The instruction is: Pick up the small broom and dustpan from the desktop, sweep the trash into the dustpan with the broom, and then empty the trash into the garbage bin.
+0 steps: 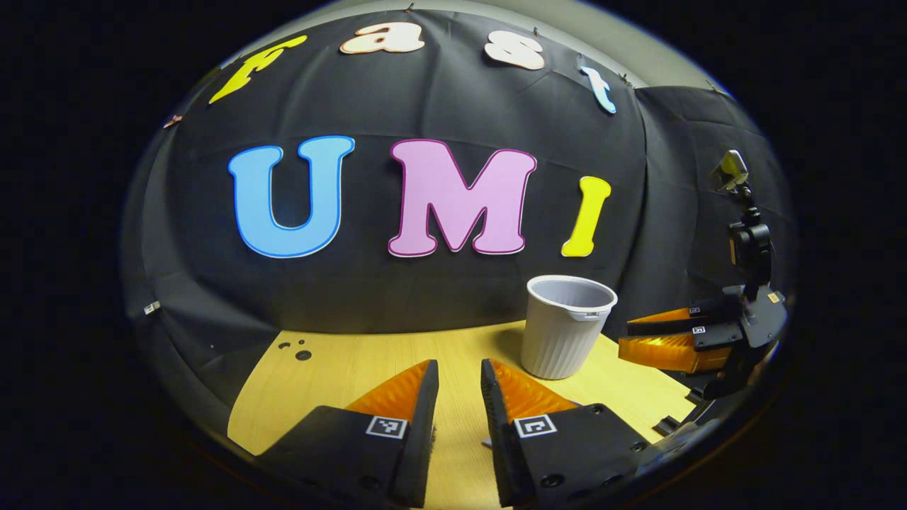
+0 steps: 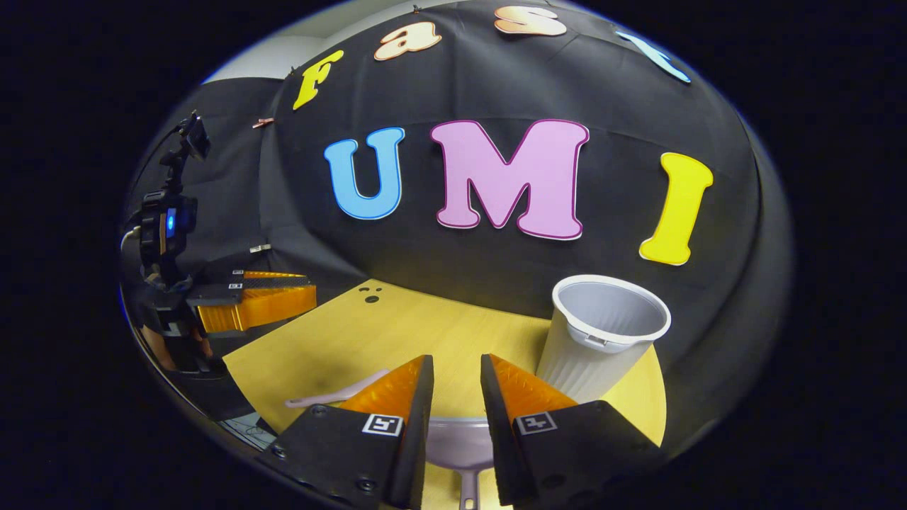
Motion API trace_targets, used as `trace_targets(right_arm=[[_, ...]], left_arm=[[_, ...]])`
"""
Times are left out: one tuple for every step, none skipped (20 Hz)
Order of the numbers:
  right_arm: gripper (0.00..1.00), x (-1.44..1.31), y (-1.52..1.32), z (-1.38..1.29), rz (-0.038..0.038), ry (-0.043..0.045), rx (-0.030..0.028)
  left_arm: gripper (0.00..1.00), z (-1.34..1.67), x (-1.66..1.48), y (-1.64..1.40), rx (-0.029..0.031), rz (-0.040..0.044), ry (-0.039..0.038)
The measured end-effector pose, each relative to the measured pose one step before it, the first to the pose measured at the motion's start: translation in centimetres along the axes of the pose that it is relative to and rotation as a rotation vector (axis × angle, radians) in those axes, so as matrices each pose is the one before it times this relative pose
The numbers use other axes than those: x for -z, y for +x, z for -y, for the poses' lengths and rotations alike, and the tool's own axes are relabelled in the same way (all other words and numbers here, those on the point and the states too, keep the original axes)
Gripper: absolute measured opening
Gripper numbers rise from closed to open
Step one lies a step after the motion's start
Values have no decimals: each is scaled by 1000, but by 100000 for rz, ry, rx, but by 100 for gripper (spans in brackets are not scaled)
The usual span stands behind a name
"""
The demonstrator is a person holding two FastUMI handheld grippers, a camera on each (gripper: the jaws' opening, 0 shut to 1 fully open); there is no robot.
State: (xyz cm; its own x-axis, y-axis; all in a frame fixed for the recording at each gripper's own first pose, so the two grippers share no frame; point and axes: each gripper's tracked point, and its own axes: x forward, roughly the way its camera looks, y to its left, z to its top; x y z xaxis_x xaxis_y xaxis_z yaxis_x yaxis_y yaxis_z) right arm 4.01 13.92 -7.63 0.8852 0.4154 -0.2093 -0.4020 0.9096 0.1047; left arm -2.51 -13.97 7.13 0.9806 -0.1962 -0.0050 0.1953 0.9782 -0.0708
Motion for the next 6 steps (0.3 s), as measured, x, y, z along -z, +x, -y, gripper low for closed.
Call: trace_targets(right_arm=[[43, 6, -9, -231, -71, 352, 8], [43, -108, -27, -78, 396, 142, 298], [42, -4, 110, -6, 78, 169, 578], [43, -61, 102, 103, 123, 332, 842], [43, -9, 4, 119, -122, 421, 1181], [43, 35, -27, 134, -725, 595, 1353]], left_arm=[[41, -87, 103, 12, -693, -714, -376], [41, 22, 147, -6, -737, -934, 33], [41, -114, 5, -57, -883, -459, 579], [41, -41, 279, 40, -511, -63, 656], [41, -19, 170, -11, -501, -484, 465], [41, 10, 248, 82, -544, -1133, -89]])
